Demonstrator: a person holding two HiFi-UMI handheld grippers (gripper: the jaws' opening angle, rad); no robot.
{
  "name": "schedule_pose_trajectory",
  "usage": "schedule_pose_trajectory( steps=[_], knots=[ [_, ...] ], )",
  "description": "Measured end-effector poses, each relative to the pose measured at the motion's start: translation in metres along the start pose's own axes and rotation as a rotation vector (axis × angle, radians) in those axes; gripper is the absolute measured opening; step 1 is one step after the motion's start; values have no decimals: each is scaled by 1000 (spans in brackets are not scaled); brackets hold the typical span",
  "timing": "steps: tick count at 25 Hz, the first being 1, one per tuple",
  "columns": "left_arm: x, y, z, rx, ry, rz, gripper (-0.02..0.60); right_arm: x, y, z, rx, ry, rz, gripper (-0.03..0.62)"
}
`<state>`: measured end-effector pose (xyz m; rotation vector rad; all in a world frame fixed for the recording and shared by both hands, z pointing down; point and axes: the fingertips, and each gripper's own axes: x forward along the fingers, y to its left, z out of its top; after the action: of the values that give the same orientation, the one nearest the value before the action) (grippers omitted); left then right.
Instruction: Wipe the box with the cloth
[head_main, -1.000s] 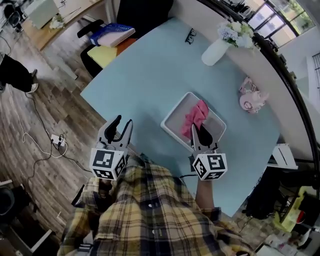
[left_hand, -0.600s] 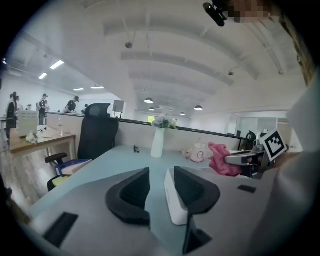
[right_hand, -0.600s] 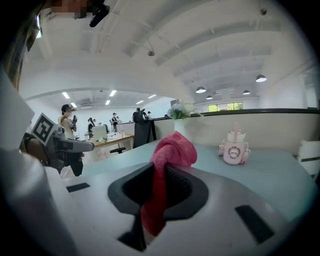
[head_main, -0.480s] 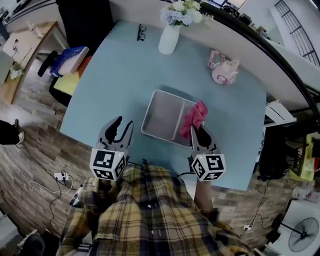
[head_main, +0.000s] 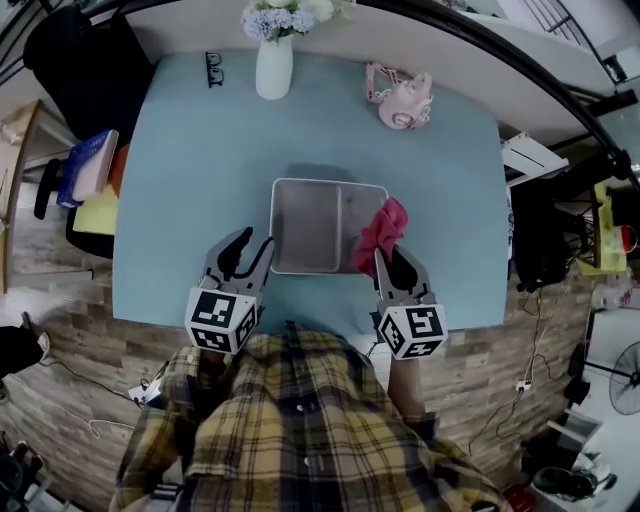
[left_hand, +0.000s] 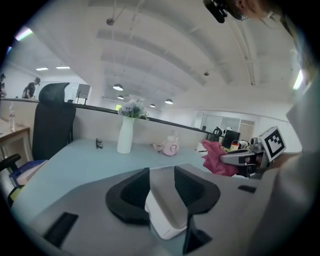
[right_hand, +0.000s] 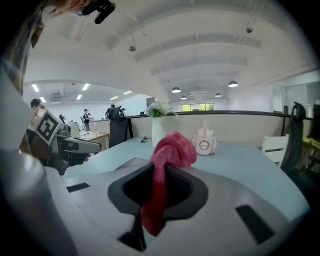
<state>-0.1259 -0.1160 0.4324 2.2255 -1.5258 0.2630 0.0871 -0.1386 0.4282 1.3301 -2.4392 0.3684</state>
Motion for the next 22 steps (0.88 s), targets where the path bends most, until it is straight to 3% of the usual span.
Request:
schedule_pose_trajectory(
  steps=[6, 22],
  knots=[
    [14, -11, -12, -3, 32, -48, 146, -4, -2, 0, -5, 9, -11, 54],
    [36, -14, -57, -64, 136, -72, 144, 6, 16, -5, -39, 43, 54, 54]
  ],
)
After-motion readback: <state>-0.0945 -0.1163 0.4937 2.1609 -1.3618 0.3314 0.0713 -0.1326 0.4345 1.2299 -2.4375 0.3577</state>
